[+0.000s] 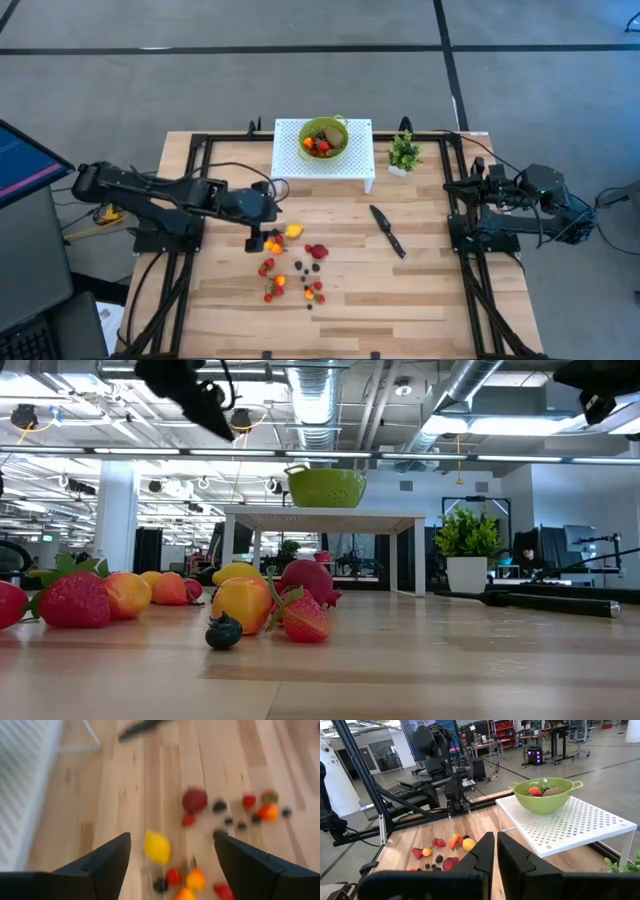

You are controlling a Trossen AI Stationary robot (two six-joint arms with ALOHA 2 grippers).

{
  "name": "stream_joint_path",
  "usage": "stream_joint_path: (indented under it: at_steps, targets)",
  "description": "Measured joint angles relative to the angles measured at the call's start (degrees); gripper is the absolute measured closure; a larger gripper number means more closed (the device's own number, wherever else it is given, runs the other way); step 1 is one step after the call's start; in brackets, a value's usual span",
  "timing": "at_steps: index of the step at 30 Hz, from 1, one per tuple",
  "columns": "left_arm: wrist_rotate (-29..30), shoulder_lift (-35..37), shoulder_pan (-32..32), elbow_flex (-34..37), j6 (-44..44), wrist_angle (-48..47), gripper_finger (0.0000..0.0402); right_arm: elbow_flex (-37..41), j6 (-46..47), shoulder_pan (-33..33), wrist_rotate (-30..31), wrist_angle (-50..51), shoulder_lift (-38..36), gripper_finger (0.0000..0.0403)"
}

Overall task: Pick & Place Fruit
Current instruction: Put the yellow peach into the green strainer bowl

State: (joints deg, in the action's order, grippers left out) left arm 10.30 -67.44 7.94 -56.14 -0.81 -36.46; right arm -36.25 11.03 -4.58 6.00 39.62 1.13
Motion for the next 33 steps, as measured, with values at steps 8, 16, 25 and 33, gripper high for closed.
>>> stream_joint_path:
  at_steps: [8, 16, 25, 33]
  targets:
    - [-3.3, 0.0, 0.0, 3.6, 0.1, -6.4, 0.0136, 0.0, 0.0, 0.0, 0.0, 0.0, 0.0, 0.0386]
    - [-3.9, 0.0, 0.1, 12.6, 0.1, -4.0, 0.0144, 0.0, 0.0, 0.0, 0.0, 0.0, 0.0, 0.0386]
    - [-4.3, 0.0, 0.1, 20.2, 5.3, 4.4, 0.0143, 0.0, 0.0, 0.0, 0.0, 0.0, 0.0, 0.0386]
    - [-5.0, -2.2, 0.4, 22.9, 10.8, 8.4, 0.0142, 0.0, 0.0, 0.0, 0.0, 0.0, 0.0, 0.0386]
